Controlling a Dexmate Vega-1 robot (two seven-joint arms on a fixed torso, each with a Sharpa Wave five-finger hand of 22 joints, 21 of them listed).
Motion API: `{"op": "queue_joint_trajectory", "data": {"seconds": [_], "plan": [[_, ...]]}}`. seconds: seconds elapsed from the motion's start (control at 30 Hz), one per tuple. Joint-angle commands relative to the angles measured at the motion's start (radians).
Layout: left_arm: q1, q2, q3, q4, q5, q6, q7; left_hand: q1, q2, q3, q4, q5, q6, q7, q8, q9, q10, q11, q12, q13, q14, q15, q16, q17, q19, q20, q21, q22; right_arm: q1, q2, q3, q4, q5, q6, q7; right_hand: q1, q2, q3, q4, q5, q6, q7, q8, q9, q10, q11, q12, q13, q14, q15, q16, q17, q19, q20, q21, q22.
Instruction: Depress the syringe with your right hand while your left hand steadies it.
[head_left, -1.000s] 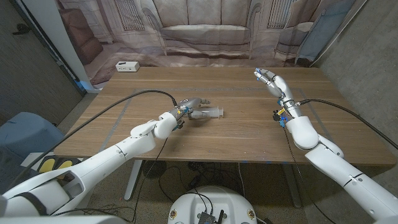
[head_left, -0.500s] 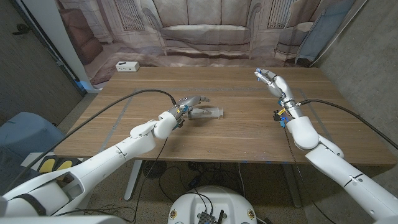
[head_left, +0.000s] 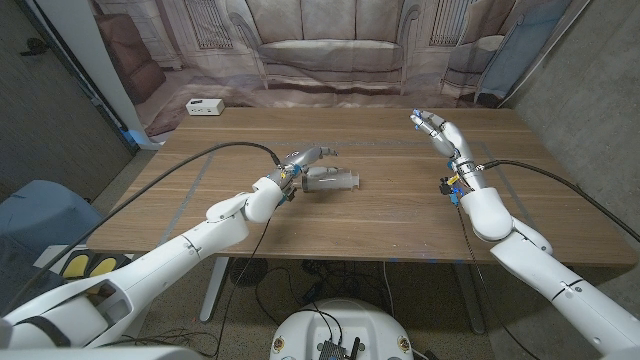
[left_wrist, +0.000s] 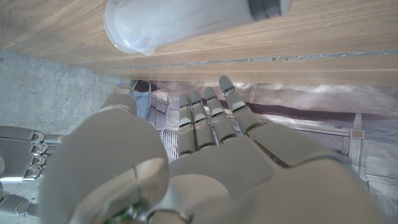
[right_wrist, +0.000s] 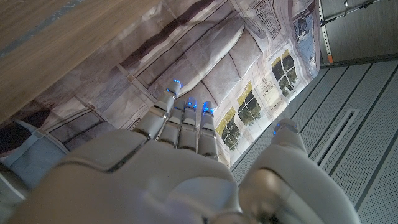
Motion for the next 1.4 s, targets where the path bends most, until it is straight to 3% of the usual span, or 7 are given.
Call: {"op": "queue_joint_trajectory", "data": {"seconds": [0.03, 0.93, 1.4], "plan": [[0.024, 0.001, -0.04, -0.02, -0.044, -0.038, 0.032, -0.027, 0.004, -0.003, 0.016, -0.004, 0.003, 0.007, 0.003, 0.0, -0.003, 0.009, 0.004, -0.002, -0.004, 0.012, 0.005, 0.001, -0.005, 0.001, -0.007, 0.004, 0.004, 0.006, -0.003, 0.004, 0.0, 0.001, -0.005, 0.008, 0.003, -0.003, -0.001, -0.001, 0.009, 0.004, 0.004, 0.001, 0.005, 0.004, 0.005, 0.004, -0.001, 0.001, 0.0, 0.002, -0.004, -0.001, -0.003, 0.002], [0.059, -0.026, -0.146, -0.007, -0.26, -0.143, 0.025, -0.146, 0.009, -0.042, 0.074, -0.004, -0.045, 0.029, -0.013, -0.003, -0.031, 0.054, -0.004, -0.015, -0.016, 0.036, 0.003, 0.0, -0.003, 0.011, -0.022, 0.006, 0.0, 0.025, 0.007, 0.031, 0.057, 0.028, 0.004, 0.007, 0.002, -0.005, 0.0, -0.001, -0.008, 0.003, -0.002, 0.001, -0.001, 0.0, 0.003, 0.004, -0.001, 0.001, 0.0, 0.002, -0.002, -0.004, -0.002, 0.002], [0.062, -0.074, -0.199, 0.082, -0.422, -0.279, 0.009, -0.18, 0.009, -0.053, 0.088, -0.002, -0.064, 0.033, -0.014, -0.004, -0.047, 0.07, -0.008, -0.02, -0.034, 0.044, -0.002, -0.002, -0.023, 0.021, -0.037, 0.006, 0.001, 0.04, 0.015, 0.056, 0.123, 0.052, 0.024, 0.001, 0.002, -0.008, 0.003, -0.002, -0.028, 0.007, -0.008, 0.001, -0.015, 0.002, -0.002, 0.004, -0.005, 0.001, -0.002, 0.003, -0.001, -0.003, -0.001, 0.002]]}}
